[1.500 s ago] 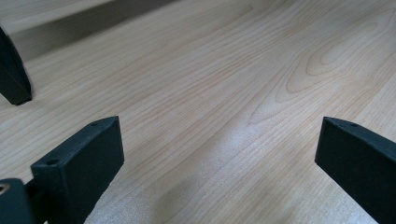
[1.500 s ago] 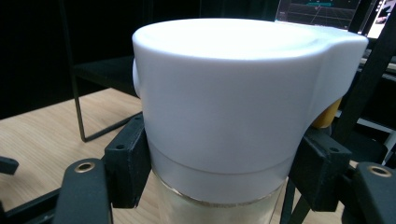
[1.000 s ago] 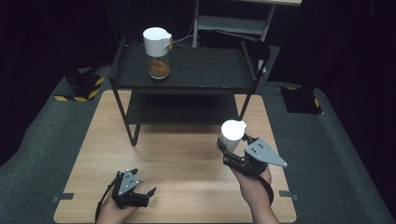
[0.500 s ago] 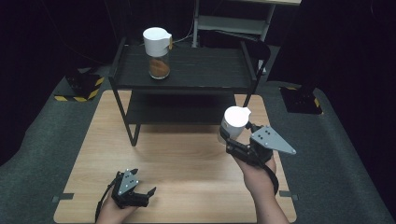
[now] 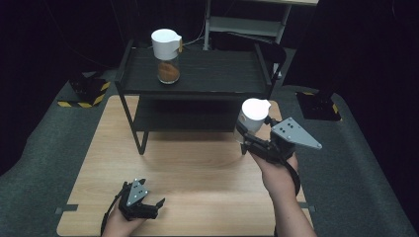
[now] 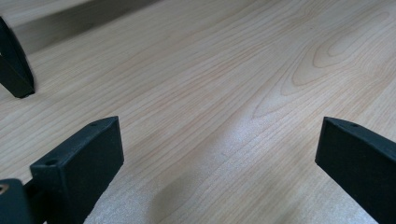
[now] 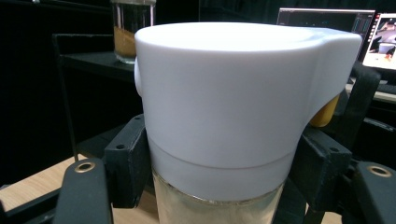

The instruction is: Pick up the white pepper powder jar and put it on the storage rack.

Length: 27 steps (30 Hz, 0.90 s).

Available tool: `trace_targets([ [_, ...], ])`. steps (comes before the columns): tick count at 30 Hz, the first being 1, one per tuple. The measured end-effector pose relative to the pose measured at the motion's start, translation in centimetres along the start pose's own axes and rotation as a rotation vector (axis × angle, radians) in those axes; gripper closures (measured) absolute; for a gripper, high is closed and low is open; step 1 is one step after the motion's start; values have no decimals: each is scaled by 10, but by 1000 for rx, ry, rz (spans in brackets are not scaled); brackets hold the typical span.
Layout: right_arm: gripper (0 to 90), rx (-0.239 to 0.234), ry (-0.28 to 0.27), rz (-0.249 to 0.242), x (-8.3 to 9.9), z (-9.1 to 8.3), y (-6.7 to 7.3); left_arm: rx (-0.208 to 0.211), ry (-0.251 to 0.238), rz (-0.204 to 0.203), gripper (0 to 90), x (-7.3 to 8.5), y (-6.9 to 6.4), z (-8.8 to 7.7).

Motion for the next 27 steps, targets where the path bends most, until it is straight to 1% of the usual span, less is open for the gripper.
trace_targets([
  [4, 301, 2, -2, -2, -9, 5, -2, 2, -2, -3, 13, 0, 1, 0],
  [7, 301, 2, -3, -2, -12, 6, -3, 4, -2, -3, 13, 0, 1, 0],
  [8, 301, 2, -4, -8, -16, 9, -3, 5, -2, -2, 13, 0, 1, 0],
  [14, 301, 5, -10, -18, -25, 13, -4, 5, -3, -2, 13, 0, 1, 0],
  [17, 301, 1, -20, -22, -32, 17, -5, 3, -4, 0, 13, 1, 1, 0],
  [21, 301, 2, -27, -24, -41, 21, -4, 6, -3, 1, 13, 0, 1, 0],
  [24, 301, 4, -32, -35, -45, 23, -3, 8, -5, -5, 13, 1, 2, 0],
  [27, 301, 4, -36, -39, -50, 25, -3, 8, -6, -2, 13, 1, 1, -1],
])
Point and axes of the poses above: each handheld gripper's, and its own axes: z roughly forward along the jaws, x roughly out of its underside, y roughly to its left, the point moved 1 cm from there along z, roughly forward along the jaws, and after that the axes turned 8 degrees about -y, right-handed, at the moved point
